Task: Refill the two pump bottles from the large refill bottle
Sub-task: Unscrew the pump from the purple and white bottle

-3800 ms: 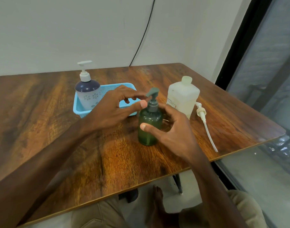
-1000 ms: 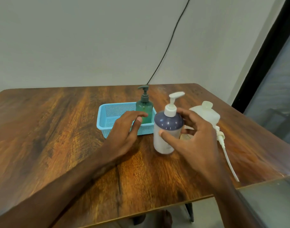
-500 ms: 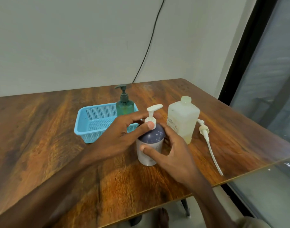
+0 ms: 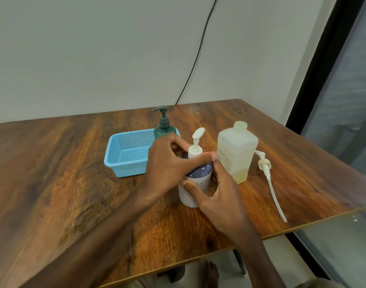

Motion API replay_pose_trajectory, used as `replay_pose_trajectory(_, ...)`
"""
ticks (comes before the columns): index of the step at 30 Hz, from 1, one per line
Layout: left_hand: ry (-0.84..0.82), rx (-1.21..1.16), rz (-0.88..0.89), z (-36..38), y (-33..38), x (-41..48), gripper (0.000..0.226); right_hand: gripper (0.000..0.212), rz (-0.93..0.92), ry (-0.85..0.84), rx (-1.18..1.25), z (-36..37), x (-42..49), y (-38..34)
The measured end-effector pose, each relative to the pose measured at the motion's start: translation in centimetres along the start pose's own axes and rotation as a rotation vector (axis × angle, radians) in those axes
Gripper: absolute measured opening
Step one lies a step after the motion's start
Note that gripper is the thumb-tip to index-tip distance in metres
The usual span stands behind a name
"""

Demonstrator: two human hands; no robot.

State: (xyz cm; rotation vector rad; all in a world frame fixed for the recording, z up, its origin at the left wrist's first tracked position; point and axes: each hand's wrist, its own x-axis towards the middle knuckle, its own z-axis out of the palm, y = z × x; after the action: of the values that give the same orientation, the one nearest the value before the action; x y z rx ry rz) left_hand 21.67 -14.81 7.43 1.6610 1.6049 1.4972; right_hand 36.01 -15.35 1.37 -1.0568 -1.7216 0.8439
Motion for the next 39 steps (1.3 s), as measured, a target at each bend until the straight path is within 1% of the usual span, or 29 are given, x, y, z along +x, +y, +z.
replay_pose_trajectory(2, -0.050, 0.017, -0.085, 1.0, 0.2, 0.7, 0.053, 0.085, 0.000, 0.000, 0.000, 0.1, 0.0, 0.1)
replay_pose_trajectory(4, -0.102, 0.033, -0.122, 2.1, 0.4, 1.4, 0.044, 0.085, -0.003, -0.002, 0.003, 0.1, -0.1, 0.1)
replay_pose_trajectory(7, -0.171, -0.037, -0.188, 3.2, 0.8, 1.8, 0.027, 0.082, -0.009, 0.002, 0.006, 0.1, -0.1, 0.0)
replay_pose_trajectory(9, -0.176, 0.015, -0.146, 3.3, 0.8, 1.6, 0.024, 0.078, -0.022, 0.005, 0.003, 0.0, -0.1, -0.3)
replay_pose_trajectory(11, -0.167, 0.048, -0.082, 3.0, 0.5, 0.7, 0.023, 0.069, -0.033, -0.003, 0.015, -0.2, -0.2, -0.4)
replay_pose_trajectory(13, -0.168, -0.001, -0.023, 2.2, 0.2, -0.6, 0.021, 0.065, -0.031, -0.016, 0.036, -0.4, -0.3, -0.3)
replay_pose_trajectory(16, -0.197, -0.070, 0.090, 0.6, -0.7, -2.7, 0.026, 0.063, -0.040, -0.008, 0.032, -0.3, -0.1, 0.1)
replay_pose_trajectory(18, -0.159, -0.077, 0.123, -0.3, -1.3, -3.4, 0.031, 0.062, -0.041, -0.003, 0.020, -0.1, -0.1, 0.2)
replay_pose_trajectory(20, -0.094, -0.123, 0.087, -0.8, -1.5, -3.5, 0.029, 0.067, -0.044, 0.005, 0.012, -0.1, -0.1, 0.1)
replay_pose_trajectory(22, -0.047, -0.133, 0.046, -1.0, -1.3, -3.0, 0.023, 0.075, -0.043, 0.009, 0.023, 0.0, -0.1, 0.1)
replay_pose_trajectory(24, -0.039, -0.105, 0.019, -0.9, -1.2, -2.4, 0.024, 0.074, -0.041, 0.002, 0.033, -0.1, -0.1, 0.0)
replay_pose_trajectory(27, -0.069, -0.073, -0.025, -0.3, -1.1, -1.4, 0.035, 0.068, -0.037, -0.008, 0.023, -0.1, -0.1, -0.1)
replay_pose_trajectory(29, -0.097, -0.096, -0.034, 0.3, -0.9, -0.9, 0.040, 0.067, -0.038, -0.011, 0.019, -0.1, -0.1, 0.1)
replay_pose_trajectory(30, -0.118, -0.122, -0.033, 0.7, -0.7, -0.7, 0.037, 0.070, -0.040, -0.011, 0.015, -0.1, -0.1, 0.2)
replay_pose_trajectory(32, -0.166, -0.170, -0.028, 1.5, -0.2, -0.3, 0.026, 0.078, -0.053, -0.015, 0.020, -0.1, -0.2, 0.1)
replay_pose_trajectory(34, -0.193, -0.179, -0.019, 2.2, -0.1, -0.2, 0.019, 0.078, -0.051, -0.023, 0.036, -0.1, -0.2, 0.1)
replay_pose_trajectory(37, -0.181, -0.139, -0.003, 2.2, -0.5, -0.5, 0.022, 0.075, -0.050, -0.030, 0.044, -0.2, -0.1, 0.1)
replay_pose_trajectory(39, -0.204, -0.147, 0.044, 1.7, -0.8, -1.1, 0.024, 0.077, -0.051, -0.034, 0.053, -0.2, -0.1, 0.0)
